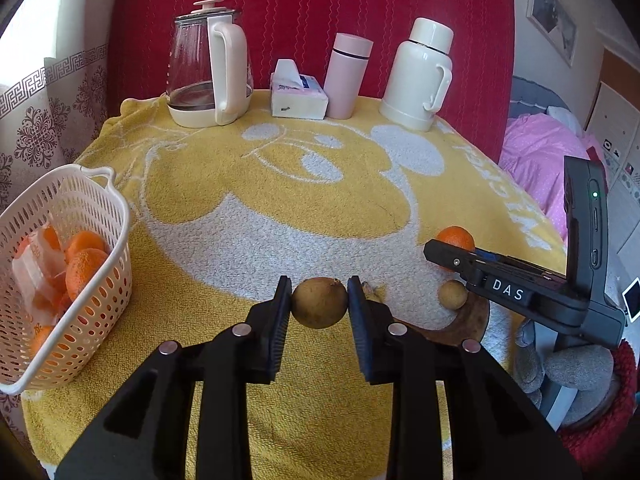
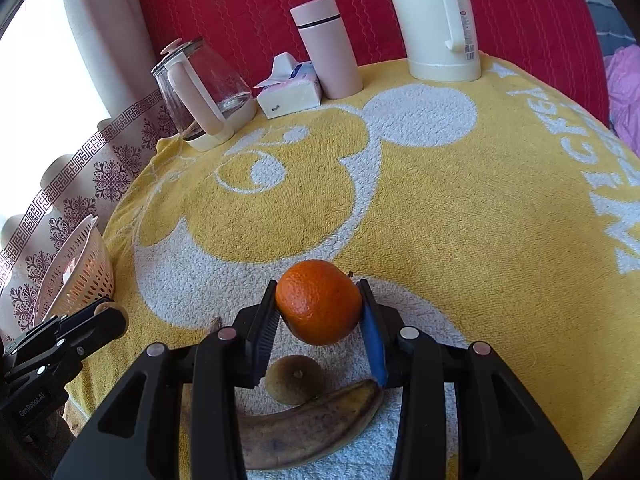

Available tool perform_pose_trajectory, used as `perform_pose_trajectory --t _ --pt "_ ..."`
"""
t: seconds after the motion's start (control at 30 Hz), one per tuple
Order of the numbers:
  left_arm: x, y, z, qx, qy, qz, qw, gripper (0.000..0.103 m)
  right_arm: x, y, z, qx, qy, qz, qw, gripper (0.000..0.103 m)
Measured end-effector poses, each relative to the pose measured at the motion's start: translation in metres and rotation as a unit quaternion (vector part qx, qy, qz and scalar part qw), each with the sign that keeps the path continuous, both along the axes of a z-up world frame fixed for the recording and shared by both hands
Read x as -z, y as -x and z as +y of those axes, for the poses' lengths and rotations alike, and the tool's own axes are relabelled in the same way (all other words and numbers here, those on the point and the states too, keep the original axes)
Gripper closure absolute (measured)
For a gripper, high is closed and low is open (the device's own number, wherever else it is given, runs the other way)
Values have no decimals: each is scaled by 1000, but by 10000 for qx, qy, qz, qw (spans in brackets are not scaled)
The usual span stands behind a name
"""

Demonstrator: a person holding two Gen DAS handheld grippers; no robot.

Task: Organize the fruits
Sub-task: 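Grasp the kiwi with the left tool while the right tool holds the orange, then drop the kiwi into the white basket with the left tool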

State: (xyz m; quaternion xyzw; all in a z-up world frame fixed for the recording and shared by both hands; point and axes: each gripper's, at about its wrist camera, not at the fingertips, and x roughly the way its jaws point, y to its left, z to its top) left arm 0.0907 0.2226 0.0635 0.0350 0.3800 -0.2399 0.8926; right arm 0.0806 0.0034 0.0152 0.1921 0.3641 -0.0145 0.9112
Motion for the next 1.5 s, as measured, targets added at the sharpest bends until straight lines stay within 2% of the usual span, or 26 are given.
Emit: perform_pose_trajectory --t 0.3,0.6,0.8,0.93,1.03,1.07,1.1,1.17,1.2,1.3,1.5 --pt "-21 -11 30 -424 163 -173 9988 74 0 0 0 -8 17 7 10000 64" --pt "-45 -23 77 -1077 331 -415 9928 74 0 0 0 -7 24 8 10000 64" --pt "-53 -30 101 -1488 288 -529 9870 74 0 0 0 -6 22 5 10000 64" --pt "-55 -33 112 -1781 119 -629 9819 74 0 0 0 -8 25 4 10000 64" --pt "-53 -37 118 -1942 68 -589 9792 70 0 0 0 -8 25 3 10000 64" --pt "-52 -38 120 -1982 95 -561 9785 59 0 0 0 -7 24 3 10000 64" --pt "-52 -39 122 -2039 109 -555 9774 40 0 0 0 -5 22 3 10000 64" --pt "-52 -38 125 -2169 116 -618 9742 21 -1 0 -1 3 18 2 10000 64" --pt "-53 -38 126 -2215 116 -654 9729 15 -1 0 -1 1 18 1 10000 64" --pt "-53 -39 129 -2340 122 -691 9697 7 -1 0 -1 -1 20 1 10000 64" --pt "-49 -43 134 -2526 104 -652 9653 4 -1 0 0 0 18 -2 10000 64"
